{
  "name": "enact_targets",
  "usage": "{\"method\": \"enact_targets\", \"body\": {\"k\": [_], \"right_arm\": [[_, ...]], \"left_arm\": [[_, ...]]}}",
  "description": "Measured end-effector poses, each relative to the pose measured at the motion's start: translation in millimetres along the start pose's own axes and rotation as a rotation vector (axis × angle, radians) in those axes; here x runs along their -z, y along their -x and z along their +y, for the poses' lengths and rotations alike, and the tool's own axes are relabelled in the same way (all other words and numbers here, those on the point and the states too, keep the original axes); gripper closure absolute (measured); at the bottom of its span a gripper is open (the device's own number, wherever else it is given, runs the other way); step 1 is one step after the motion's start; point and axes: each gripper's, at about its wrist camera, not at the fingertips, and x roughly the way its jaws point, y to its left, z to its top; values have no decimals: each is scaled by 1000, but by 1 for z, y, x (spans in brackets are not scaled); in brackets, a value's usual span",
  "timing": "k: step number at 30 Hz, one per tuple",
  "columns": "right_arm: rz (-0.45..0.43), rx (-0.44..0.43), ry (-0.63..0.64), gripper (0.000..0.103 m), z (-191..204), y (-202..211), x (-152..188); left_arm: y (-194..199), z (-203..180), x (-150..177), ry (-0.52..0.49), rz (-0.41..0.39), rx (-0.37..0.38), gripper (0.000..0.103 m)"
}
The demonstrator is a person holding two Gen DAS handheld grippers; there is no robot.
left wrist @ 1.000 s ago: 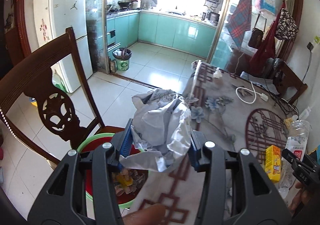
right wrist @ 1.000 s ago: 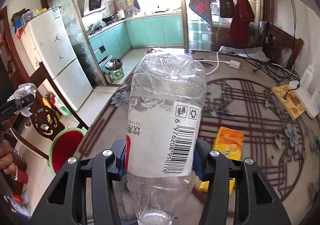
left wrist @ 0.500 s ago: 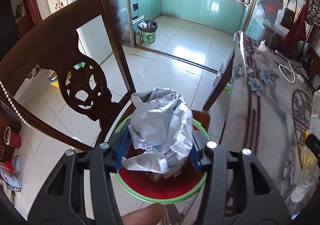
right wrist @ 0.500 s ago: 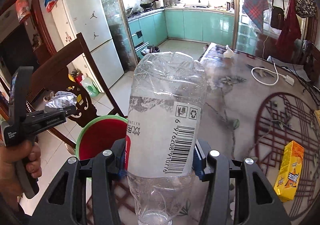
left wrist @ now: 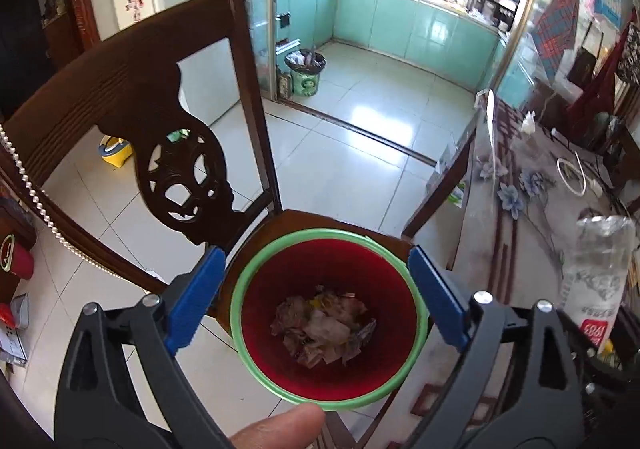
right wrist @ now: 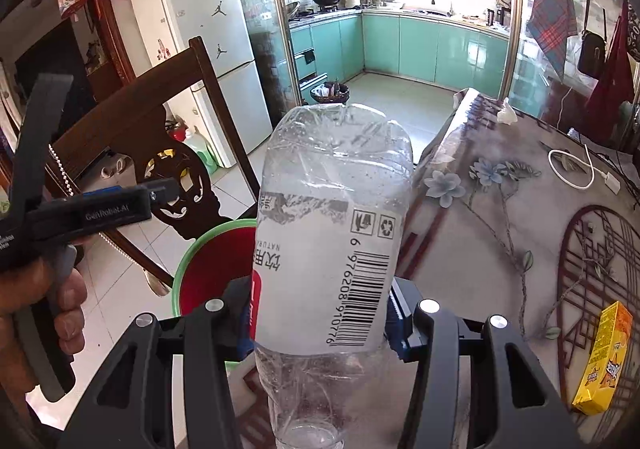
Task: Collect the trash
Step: 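Open the left gripper to drop the paper while the right releases the bottle, then move both open grippers back over the table toward the yellow juice box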
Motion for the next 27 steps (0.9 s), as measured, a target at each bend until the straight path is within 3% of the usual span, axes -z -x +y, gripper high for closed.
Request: {"method": "enact_targets", "body": {"k": [7, 11, 16, 27], "right_arm": [[-6, -58, 56, 54, 45, -20, -15], [-1, -86, 82, 54, 70, -36, -21], [11, -102, 122, 54, 100, -59, -25], [59, -72, 187, 50, 124, -105, -25]], "left_arm": [[50, 56, -24, 192, -131, -27, 5], [64, 71, -28, 204, -168, -64, 5], [67, 84, -31, 224, -165, -45, 5], [79, 114, -34, 305, -197, -56, 5]]}}
